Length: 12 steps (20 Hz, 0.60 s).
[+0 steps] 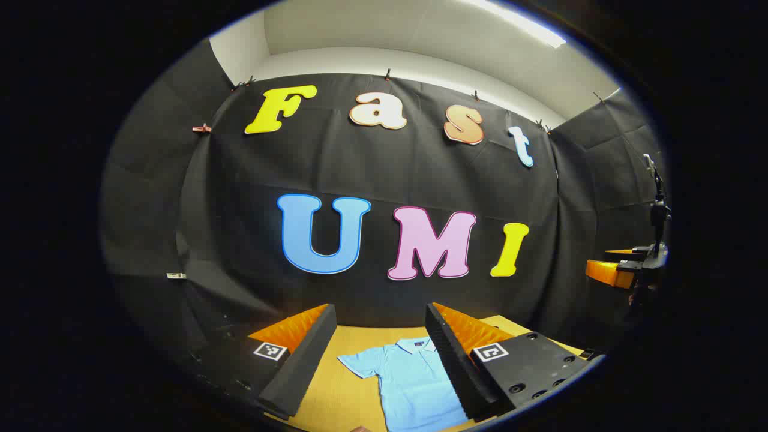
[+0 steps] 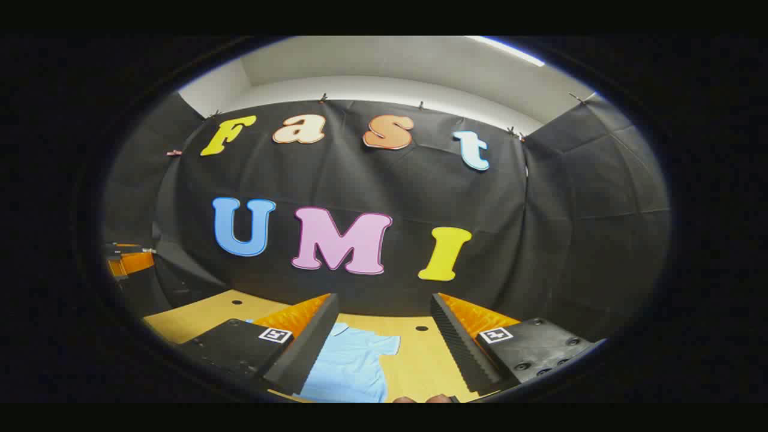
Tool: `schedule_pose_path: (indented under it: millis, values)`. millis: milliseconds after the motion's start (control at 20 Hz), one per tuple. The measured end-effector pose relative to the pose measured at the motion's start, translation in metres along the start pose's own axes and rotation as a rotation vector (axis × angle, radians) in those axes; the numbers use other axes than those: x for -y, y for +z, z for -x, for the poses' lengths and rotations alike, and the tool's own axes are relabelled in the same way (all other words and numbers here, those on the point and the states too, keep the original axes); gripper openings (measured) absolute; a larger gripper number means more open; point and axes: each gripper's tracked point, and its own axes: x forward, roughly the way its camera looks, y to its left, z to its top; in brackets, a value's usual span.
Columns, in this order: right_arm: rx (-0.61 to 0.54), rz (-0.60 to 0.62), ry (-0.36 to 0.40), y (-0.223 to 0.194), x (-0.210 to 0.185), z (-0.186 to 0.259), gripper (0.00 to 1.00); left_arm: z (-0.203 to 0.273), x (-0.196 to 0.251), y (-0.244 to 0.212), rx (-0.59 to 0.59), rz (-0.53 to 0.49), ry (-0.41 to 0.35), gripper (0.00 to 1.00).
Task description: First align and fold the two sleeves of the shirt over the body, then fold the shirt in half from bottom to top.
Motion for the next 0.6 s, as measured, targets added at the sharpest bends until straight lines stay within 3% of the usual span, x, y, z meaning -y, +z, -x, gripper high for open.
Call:
schedule_pose_path:
  millis: [600]
  values:
    - [-0.010,0.030,-0.035,0.000,0.006,-0.004,0.96,0.000,-0.004,0.006,0.013,-0.015,-0.017,0.97]
